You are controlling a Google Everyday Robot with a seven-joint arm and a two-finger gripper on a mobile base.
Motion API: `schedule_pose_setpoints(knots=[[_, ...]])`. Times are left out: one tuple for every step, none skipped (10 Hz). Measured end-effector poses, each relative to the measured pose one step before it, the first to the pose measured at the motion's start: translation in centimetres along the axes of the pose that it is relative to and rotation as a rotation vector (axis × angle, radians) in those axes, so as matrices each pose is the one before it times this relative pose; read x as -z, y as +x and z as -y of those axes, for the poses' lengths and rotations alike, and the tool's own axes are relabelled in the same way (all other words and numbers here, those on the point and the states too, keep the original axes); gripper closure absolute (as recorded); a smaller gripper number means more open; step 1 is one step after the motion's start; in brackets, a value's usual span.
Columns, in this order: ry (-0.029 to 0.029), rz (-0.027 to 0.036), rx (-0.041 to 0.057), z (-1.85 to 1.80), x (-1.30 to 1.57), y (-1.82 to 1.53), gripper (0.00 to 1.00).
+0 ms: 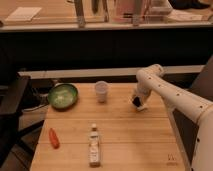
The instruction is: Place the eraser on the white sponge
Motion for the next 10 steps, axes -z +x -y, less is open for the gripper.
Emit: schedule_pose_setpoints(knots=[[-0.00009,0.00006,0.00179,0.051,-0.074,0.010,0.64],[-0.00082,0.00002,0.00291,0.099,-0.162,0.045,0.54],[-0.00188,0.00119,0.00212,0.095,-0.178,0.050,0.43],[-0.00371,0.00058,-0.00038,0.031,-0.191,0.115,0.32],[-0.00403,-0.00117,-0.00131,0.029,-0.124,0.155,0.23],[-0.00260,-0.00204,-0.00214,0.019,-0.107,0.157,0.20],[-0.00446,-0.00218,-0.00824,-0.037,-0.176,0.240,0.20],[-0.00273,-0.00136,-0.00536,-0.023,-0.110,0.141,0.20],[-0.00336,-0.00152,-0.00498,-0.034,-0.108,0.126,0.20],[-0.00219,-0.00508,-0.00514,-0.067,-0.015,0.136,0.20]])
